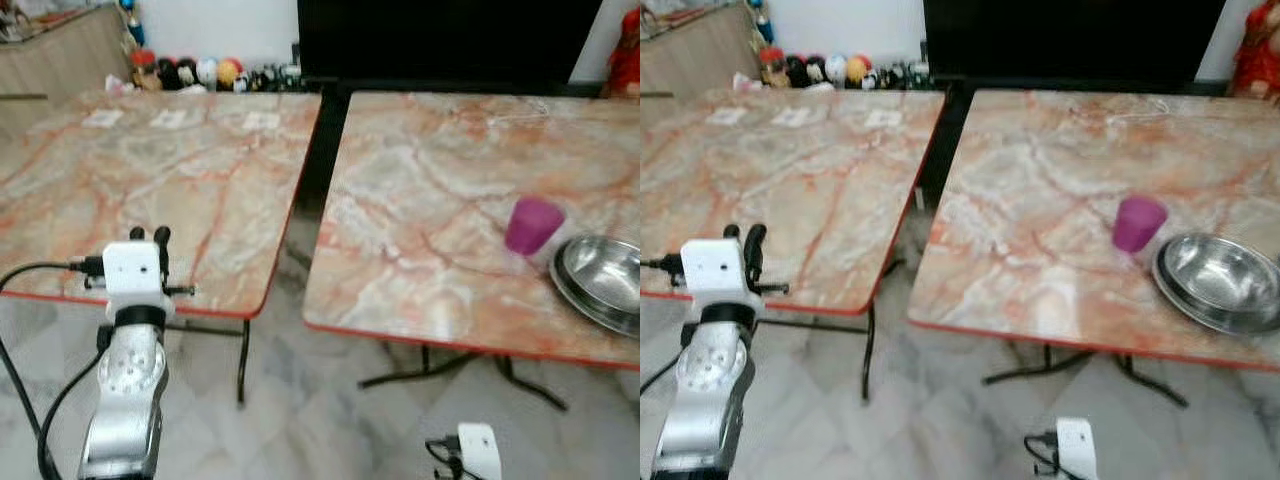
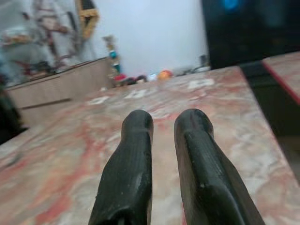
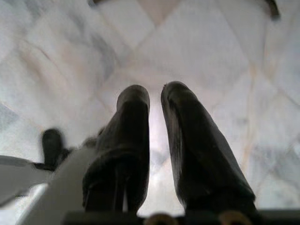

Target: Setting the table

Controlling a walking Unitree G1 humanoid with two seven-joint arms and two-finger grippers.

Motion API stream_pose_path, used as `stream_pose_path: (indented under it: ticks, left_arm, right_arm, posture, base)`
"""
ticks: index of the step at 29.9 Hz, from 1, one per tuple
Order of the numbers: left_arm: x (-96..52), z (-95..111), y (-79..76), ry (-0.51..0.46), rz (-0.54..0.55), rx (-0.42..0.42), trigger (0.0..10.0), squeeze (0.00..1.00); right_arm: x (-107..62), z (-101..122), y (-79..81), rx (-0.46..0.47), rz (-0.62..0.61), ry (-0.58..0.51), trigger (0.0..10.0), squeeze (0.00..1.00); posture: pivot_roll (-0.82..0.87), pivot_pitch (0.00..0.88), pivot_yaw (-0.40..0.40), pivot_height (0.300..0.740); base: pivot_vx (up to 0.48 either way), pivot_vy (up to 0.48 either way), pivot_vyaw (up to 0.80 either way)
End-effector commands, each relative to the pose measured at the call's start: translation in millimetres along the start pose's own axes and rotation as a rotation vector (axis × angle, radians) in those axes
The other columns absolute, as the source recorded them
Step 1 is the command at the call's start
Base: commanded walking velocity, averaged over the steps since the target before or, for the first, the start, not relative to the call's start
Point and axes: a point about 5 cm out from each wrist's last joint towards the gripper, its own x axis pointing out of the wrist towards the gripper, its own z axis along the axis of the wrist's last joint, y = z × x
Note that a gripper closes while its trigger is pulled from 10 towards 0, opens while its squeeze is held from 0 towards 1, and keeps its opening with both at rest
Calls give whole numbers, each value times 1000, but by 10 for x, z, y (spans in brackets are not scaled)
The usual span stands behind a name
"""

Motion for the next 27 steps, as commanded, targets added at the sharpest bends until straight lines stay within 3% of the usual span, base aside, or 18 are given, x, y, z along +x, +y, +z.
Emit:
stream_pose_path:
  ticks: [1,27]
  left_arm:
    - [22,52,60,-20,16,-2,10000,0]
    - [45,65,66,-22,-2,-3,10000,0]
  right_arm:
    - [7,37,30,10,4,-11,10000,0]
    - [21,112,31,18,-3,-35,10000,0]
  posture:
    - [-30,38,19,732]
    - [-27,43,21,732]
  base:
    - [0,480,0]
    - [0,480,0]
